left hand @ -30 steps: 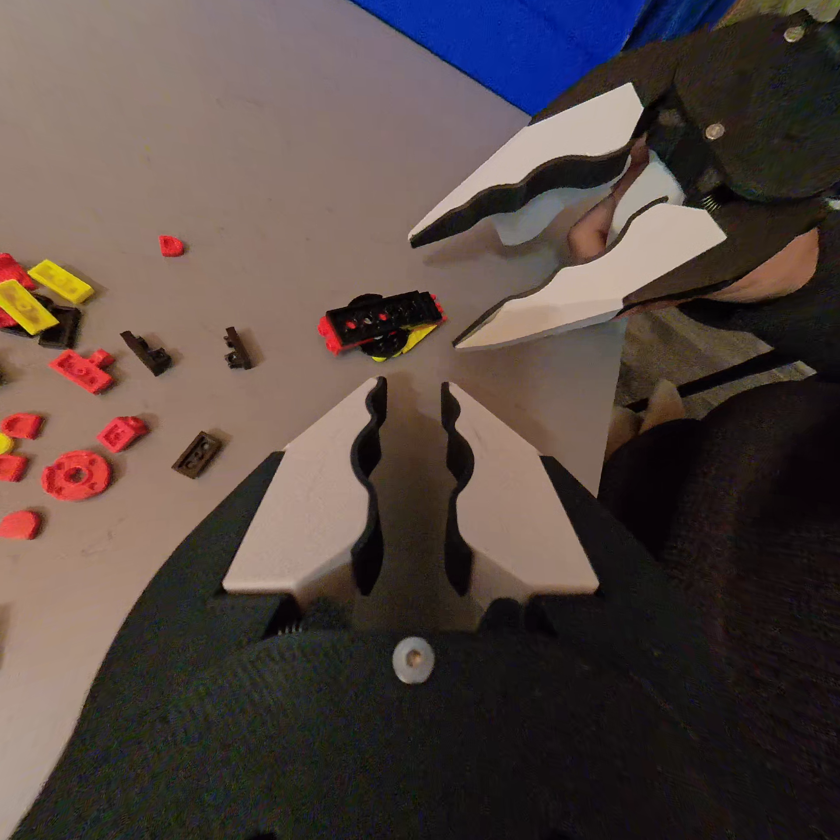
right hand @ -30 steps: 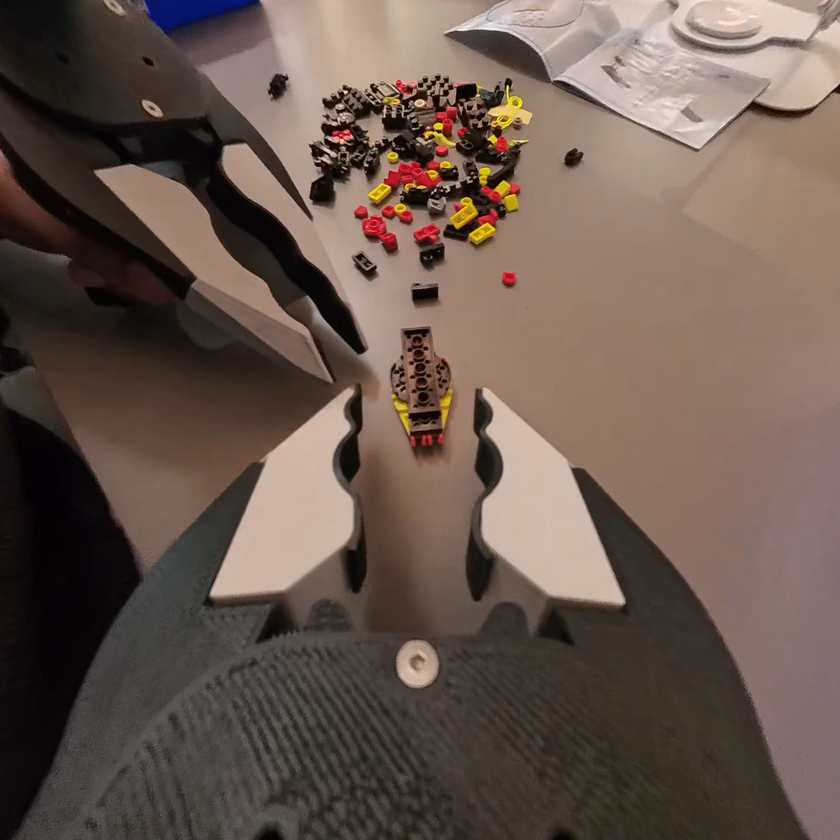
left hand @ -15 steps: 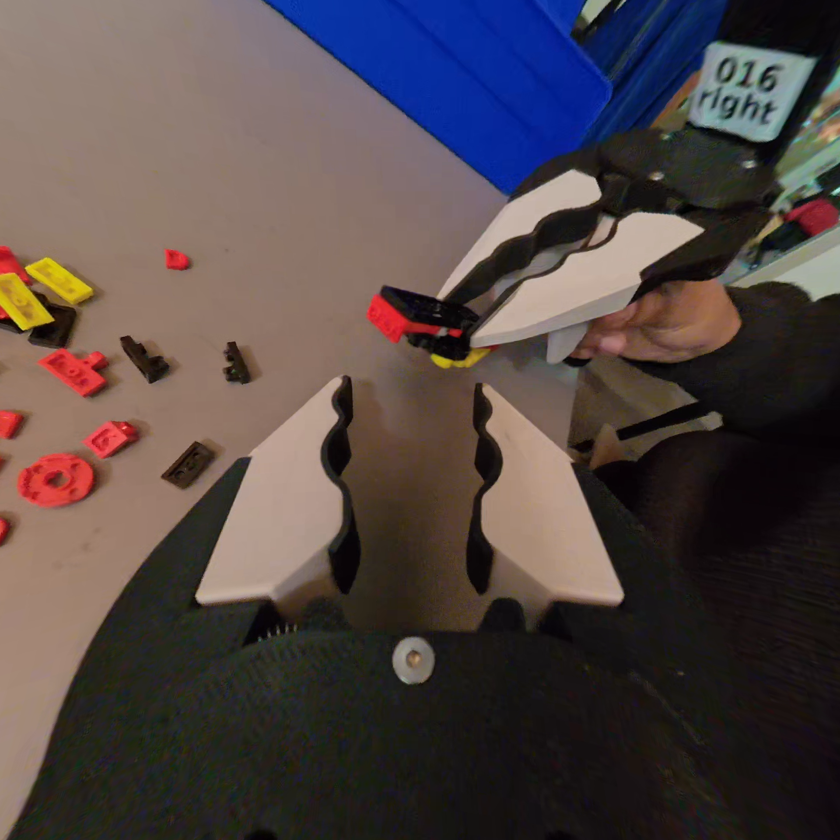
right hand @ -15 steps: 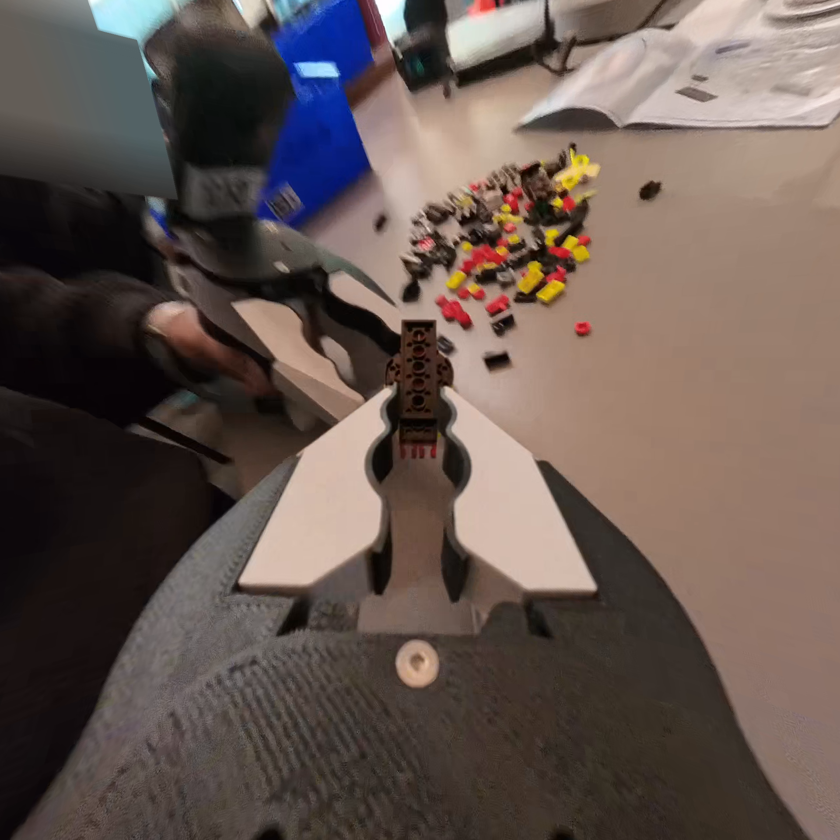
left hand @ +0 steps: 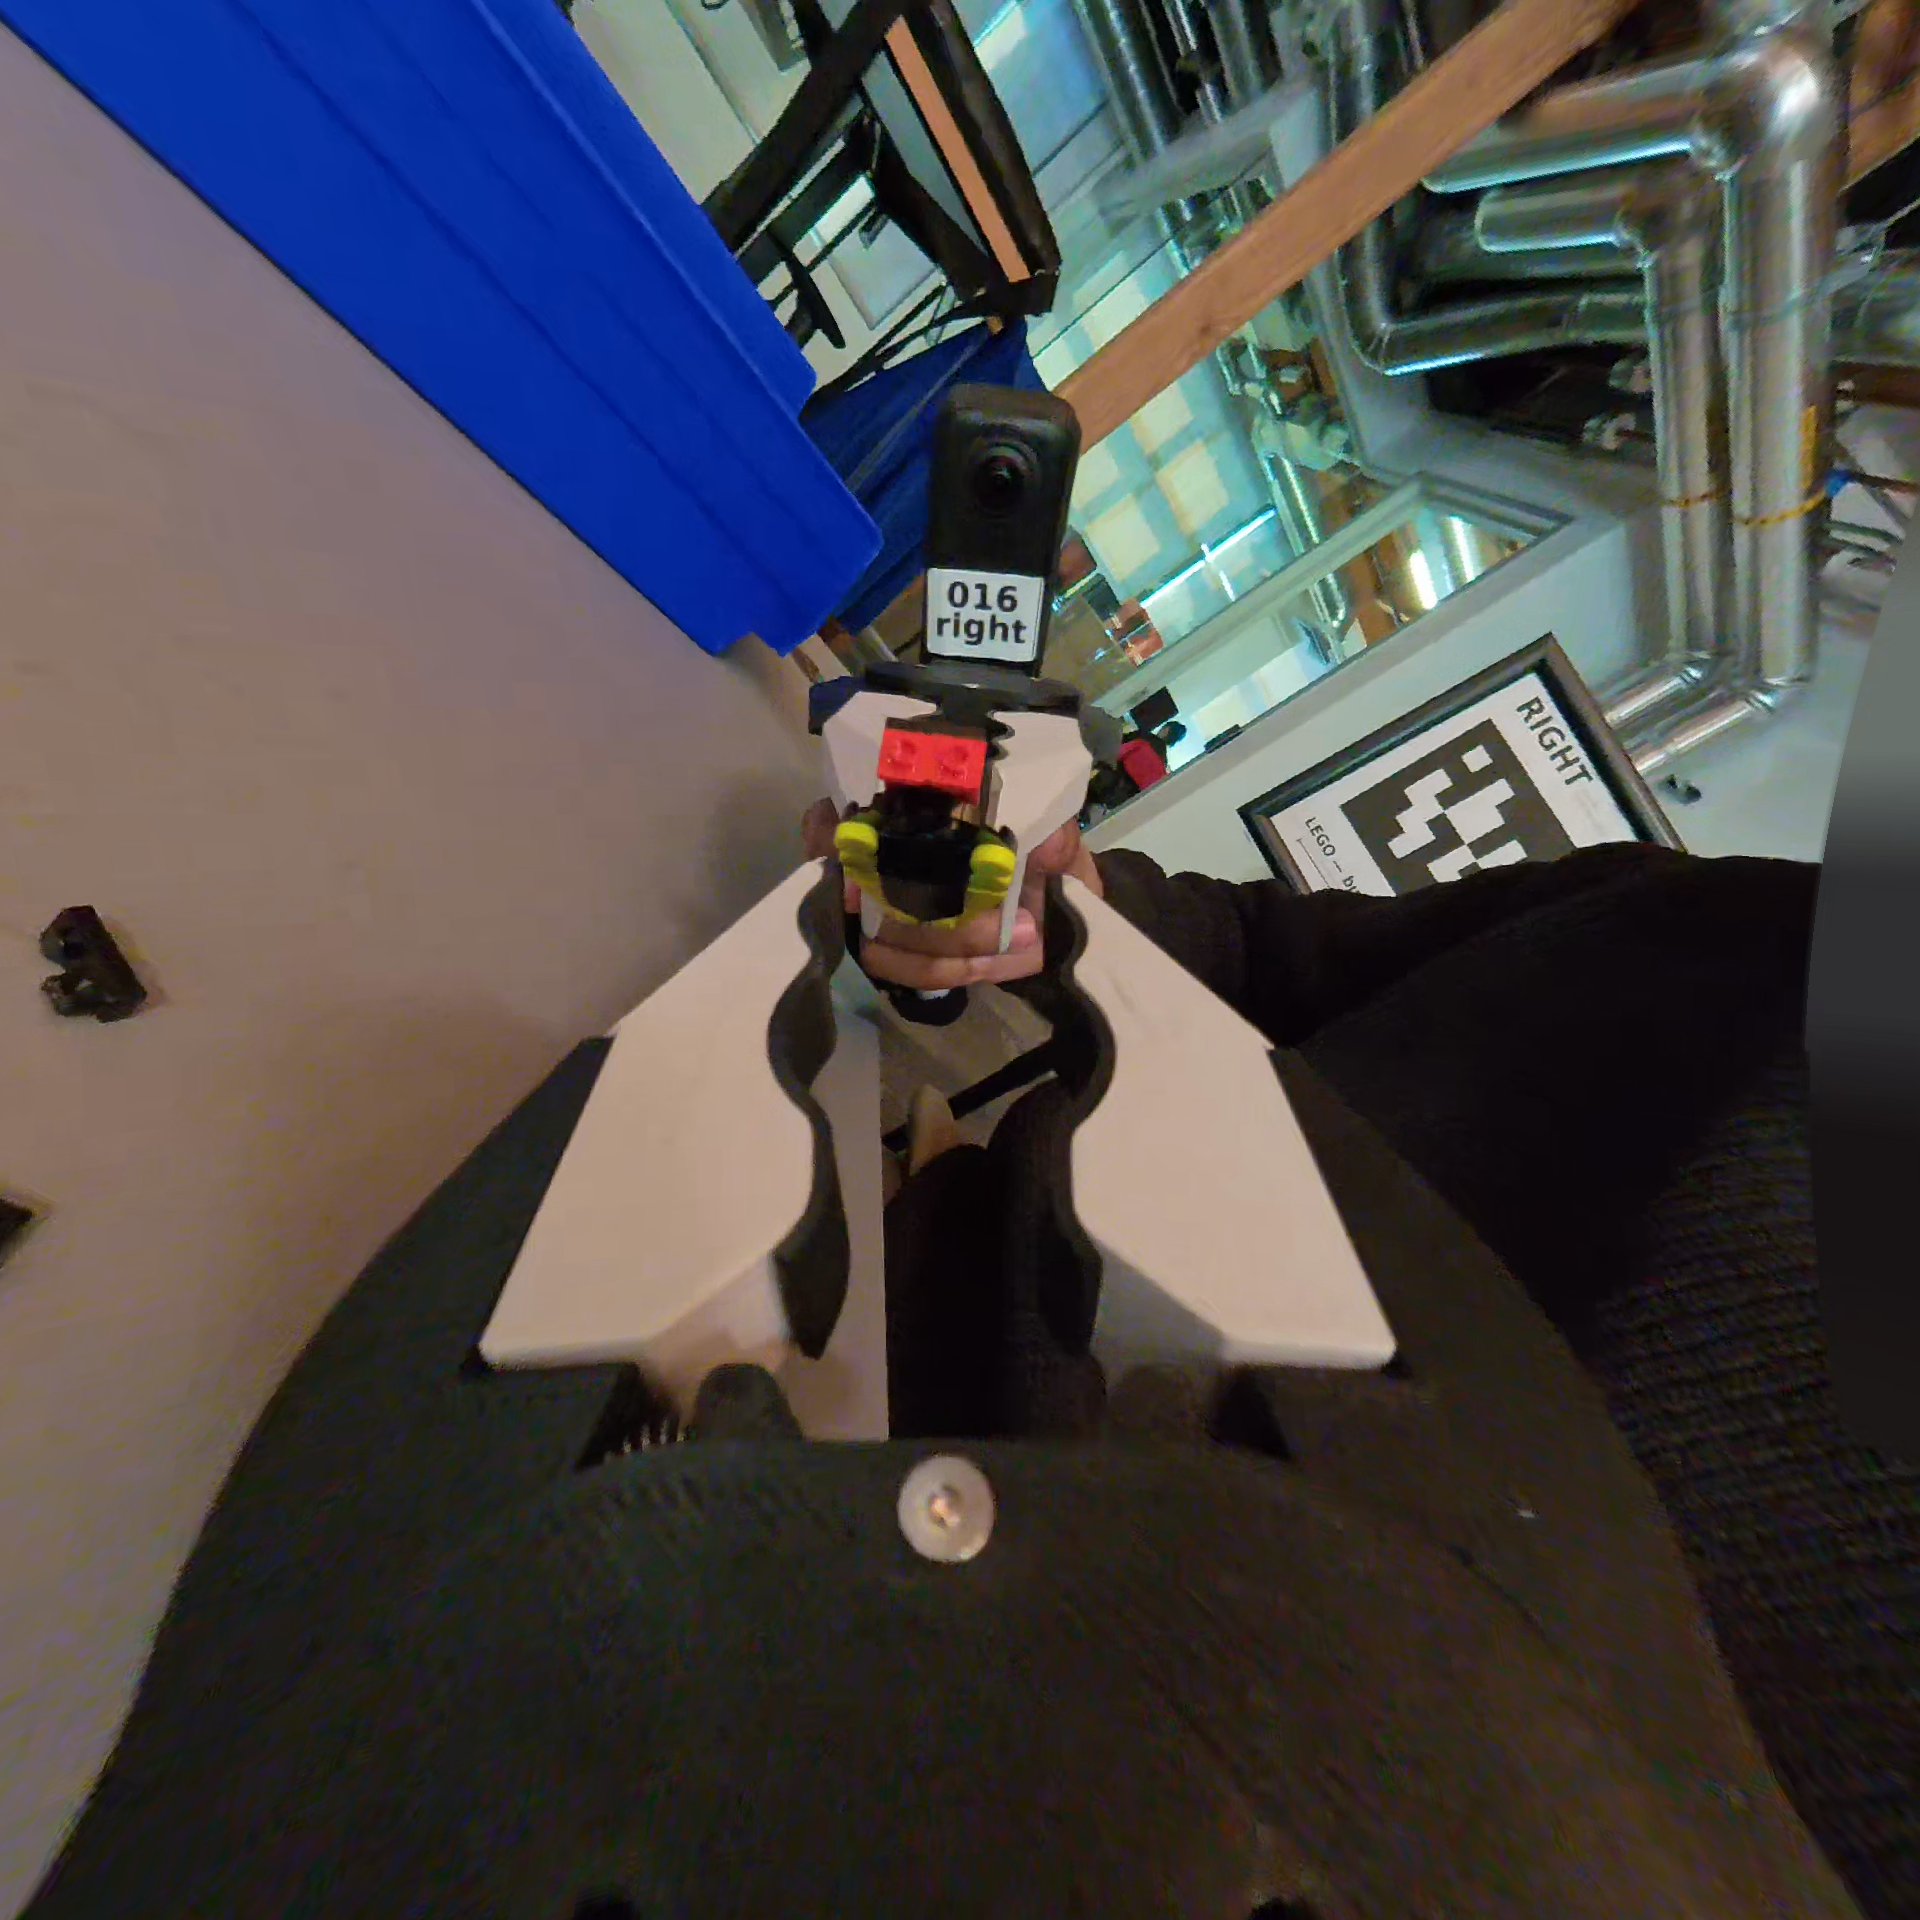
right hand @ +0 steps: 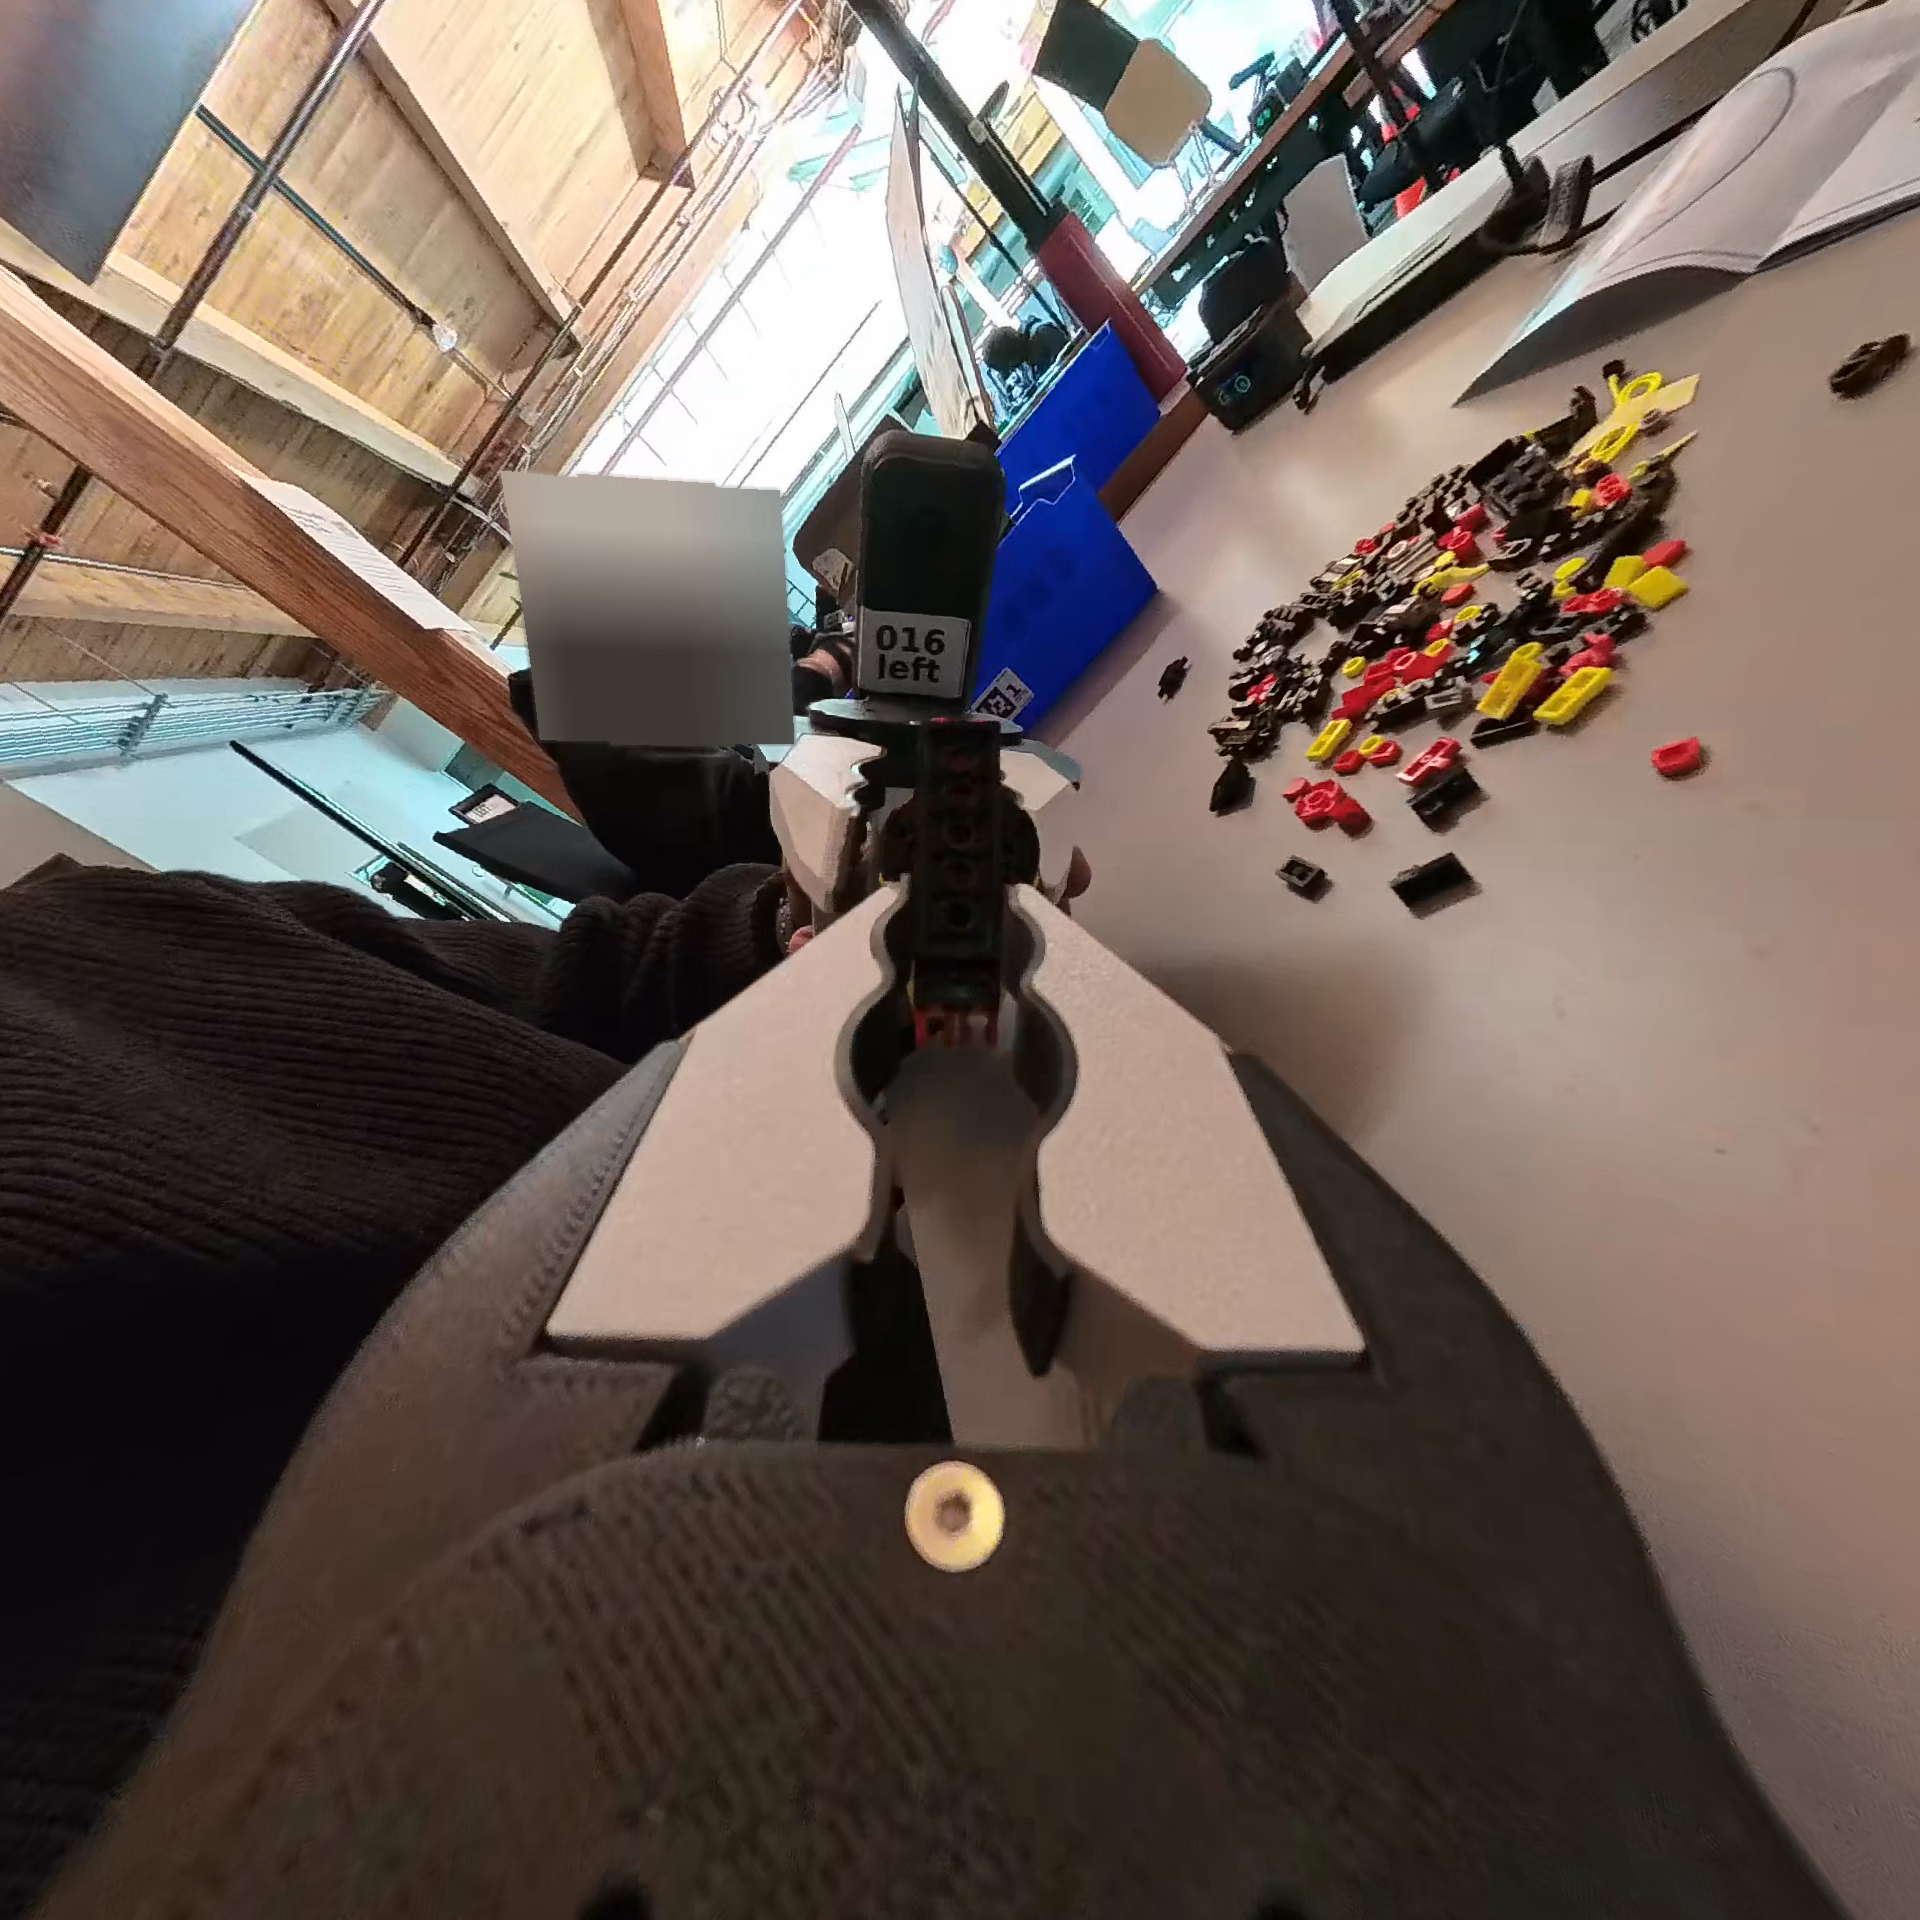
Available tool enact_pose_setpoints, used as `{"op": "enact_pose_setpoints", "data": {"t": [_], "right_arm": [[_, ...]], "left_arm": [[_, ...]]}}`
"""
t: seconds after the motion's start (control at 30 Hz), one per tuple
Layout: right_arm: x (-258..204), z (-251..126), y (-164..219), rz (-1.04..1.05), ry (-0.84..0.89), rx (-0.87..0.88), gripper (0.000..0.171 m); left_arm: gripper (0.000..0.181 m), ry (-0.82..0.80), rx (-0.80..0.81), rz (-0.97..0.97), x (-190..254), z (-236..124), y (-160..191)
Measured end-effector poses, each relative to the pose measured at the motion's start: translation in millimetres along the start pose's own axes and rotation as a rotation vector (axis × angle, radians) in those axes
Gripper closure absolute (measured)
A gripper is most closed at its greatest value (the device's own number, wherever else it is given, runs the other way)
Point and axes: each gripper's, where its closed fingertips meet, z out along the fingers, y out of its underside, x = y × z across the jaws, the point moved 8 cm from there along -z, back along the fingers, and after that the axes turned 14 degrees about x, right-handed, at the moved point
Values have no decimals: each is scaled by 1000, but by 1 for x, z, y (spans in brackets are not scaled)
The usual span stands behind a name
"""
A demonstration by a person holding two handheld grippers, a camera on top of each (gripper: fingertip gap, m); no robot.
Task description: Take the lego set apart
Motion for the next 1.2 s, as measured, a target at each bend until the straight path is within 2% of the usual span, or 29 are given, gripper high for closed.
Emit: {"op": "enact_pose_setpoints", "data": {"t": [0.1, 0.23, 0.27, 0.33, 0.47, 0.57, 0.8, 1.03, 1.2], "right_arm": [[0, 1, 2, 14, -18, -8, 156], [2, 1, 4, 35, -21, -11, 157], [2, 1, 5, 39, -26, -20, 157], [1, 3, 8, 39, -31, -36, 156], [0, 4, 6, 104, -44, 32, 156], [3, 2, 5, 114, -40, 35, 156], [2, 4, 7, 90, -33, 40, 156], [1, -5, -6, 14, -41, 46, 149], [0, -1, 3, 37, -54, 0, 144]], "left_arm": [[151, -7, 6, 22, -1, 0, 0], [150, -5, 5, 26, -3, 0, 1], [145, 3, 16, 18, -3, 0, 0], [123, 21, 40, -14, -2, 1, -1], [130, 18, 1, -15, -3, 2, 4], [149, 20, 19, 6, -2, 2, 1], [150, 15, 26, 30, -2, 1, 0], [150, -14, -58, 88, -5, 0, 4], [150, 16, -113, 86, -2, 4, 10]]}}
